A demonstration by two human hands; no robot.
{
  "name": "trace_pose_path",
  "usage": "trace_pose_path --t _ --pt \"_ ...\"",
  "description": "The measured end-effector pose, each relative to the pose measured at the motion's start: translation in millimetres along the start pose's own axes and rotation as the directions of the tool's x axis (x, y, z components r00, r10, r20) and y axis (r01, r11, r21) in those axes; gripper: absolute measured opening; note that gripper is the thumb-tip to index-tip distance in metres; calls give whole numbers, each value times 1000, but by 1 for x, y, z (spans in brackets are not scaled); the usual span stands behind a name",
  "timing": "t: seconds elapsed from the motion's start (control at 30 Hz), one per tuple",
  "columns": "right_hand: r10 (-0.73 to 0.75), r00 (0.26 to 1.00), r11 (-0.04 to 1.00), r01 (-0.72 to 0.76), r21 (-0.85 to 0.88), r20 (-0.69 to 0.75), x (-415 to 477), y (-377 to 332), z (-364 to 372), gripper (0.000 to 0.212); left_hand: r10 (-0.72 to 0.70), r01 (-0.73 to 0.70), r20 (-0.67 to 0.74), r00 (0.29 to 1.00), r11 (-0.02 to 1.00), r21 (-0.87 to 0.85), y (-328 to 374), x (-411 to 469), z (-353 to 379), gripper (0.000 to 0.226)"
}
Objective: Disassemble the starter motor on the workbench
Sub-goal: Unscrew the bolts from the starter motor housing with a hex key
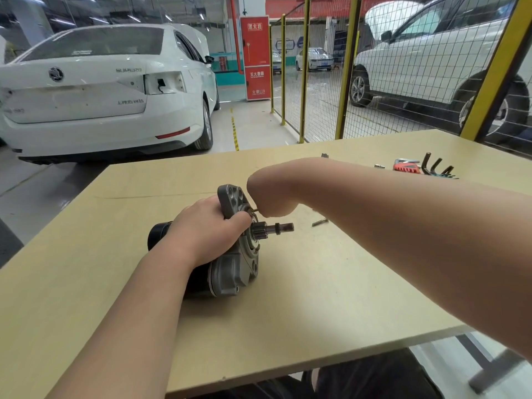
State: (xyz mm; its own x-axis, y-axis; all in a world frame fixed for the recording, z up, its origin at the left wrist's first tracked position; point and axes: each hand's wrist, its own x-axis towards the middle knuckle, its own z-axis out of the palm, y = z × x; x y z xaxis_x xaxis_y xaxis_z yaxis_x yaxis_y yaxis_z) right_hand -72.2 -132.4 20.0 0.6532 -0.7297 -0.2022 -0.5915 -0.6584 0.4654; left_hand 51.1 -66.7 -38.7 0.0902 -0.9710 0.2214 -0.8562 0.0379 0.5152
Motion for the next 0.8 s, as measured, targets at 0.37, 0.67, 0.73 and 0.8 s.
trace_pose_path --t 0.37,0.67,0.73,0.8 --pt "16 999 943 -6 332 -28 1 2 13 18 -62 65 43 997 995 -80 4 -2 -4 25" --pt "103 958 835 63 546 -269 -14 1 33 19 -90 203 336 937 926 -318 8 -2 -19 9" --pt "137 946 815 62 576 -295 -16 0 38 19 -84 187 327 941 935 -300 8 -1 -18 10" --pt "147 946 784 68 617 -291 -18 1 41 22 -84 176 327 941 949 -262 7 -1 -17 15"
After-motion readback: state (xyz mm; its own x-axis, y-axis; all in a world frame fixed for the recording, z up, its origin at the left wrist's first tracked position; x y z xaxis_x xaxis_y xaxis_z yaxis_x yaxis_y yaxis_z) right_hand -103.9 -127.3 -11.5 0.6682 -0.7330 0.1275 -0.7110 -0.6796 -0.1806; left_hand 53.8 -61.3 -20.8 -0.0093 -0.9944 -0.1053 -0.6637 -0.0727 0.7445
